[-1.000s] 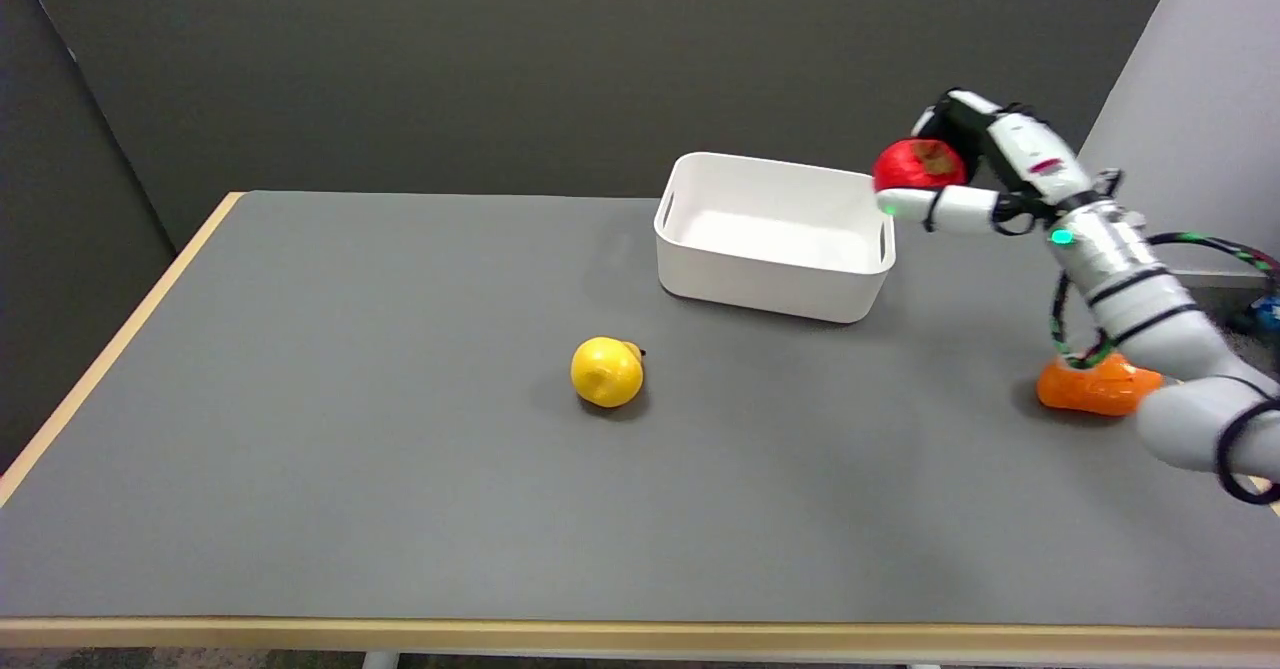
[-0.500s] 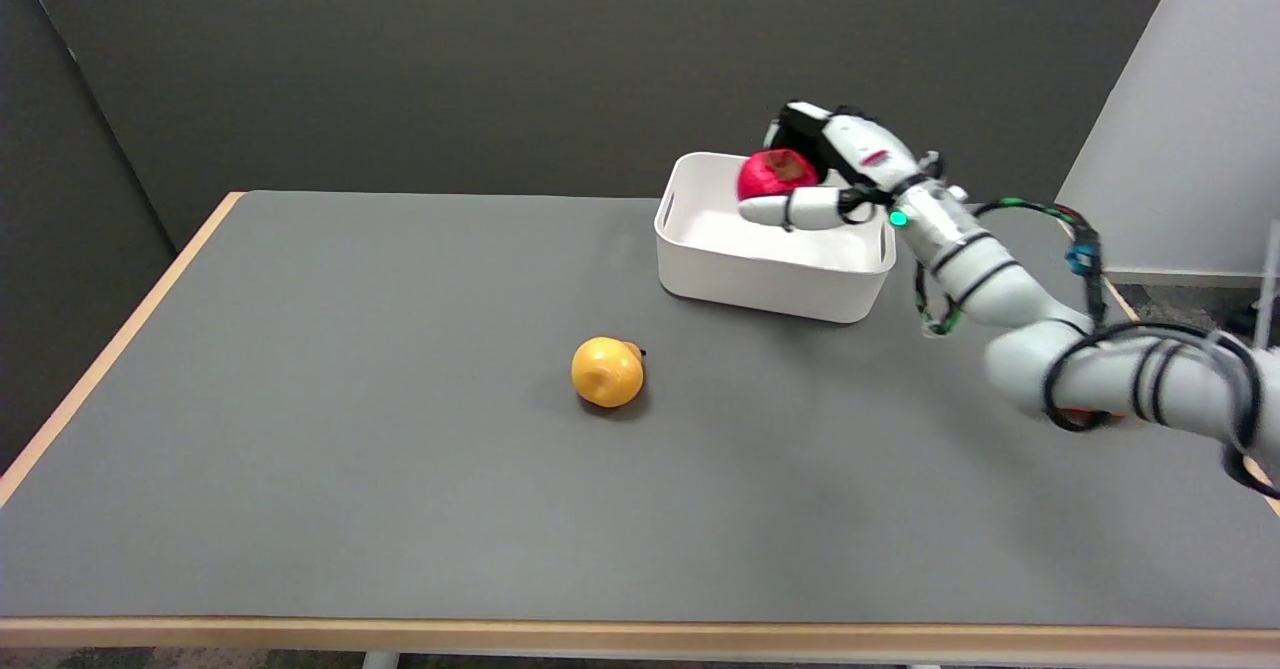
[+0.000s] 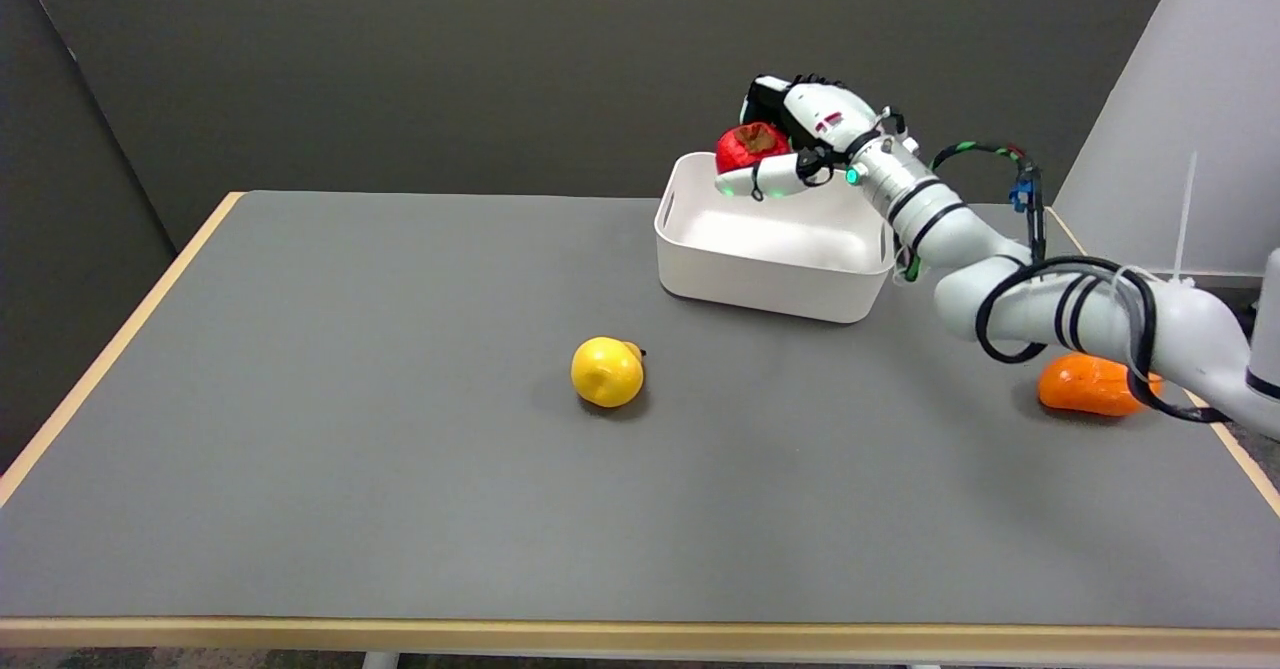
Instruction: Place tomato into white box.
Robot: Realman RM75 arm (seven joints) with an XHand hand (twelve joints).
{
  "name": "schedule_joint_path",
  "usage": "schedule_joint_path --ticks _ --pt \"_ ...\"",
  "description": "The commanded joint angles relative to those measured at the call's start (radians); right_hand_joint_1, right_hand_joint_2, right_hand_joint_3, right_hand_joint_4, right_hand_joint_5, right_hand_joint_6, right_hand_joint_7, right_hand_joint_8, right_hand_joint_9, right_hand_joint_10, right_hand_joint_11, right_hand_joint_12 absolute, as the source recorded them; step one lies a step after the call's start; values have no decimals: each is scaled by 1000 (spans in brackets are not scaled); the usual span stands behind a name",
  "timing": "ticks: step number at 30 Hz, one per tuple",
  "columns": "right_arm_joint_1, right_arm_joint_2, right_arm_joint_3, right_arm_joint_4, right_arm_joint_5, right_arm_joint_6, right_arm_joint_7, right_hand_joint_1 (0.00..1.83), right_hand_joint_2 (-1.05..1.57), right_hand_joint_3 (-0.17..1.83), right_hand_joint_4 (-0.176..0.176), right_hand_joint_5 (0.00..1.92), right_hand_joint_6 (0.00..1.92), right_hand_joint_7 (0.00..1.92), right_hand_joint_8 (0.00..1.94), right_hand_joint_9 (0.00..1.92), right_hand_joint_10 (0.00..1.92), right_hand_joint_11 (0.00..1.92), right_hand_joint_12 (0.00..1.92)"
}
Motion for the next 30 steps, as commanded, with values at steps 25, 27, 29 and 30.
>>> schedule_joint_path --ticks 25,27,29,30 --pt "-340 290 186 -268 11 259 61 234 662 981 144 206 478 257 330 258 616 117 1104" --pt "-411 303 243 -288 41 301 68 231 658 981 143 205 476 256 328 256 615 116 1105" --pt "-472 315 281 -307 94 345 97 231 658 980 143 205 476 256 328 256 614 116 1106" --pt "-529 323 304 -328 158 395 149 231 658 980 143 205 476 256 328 256 615 116 1106"
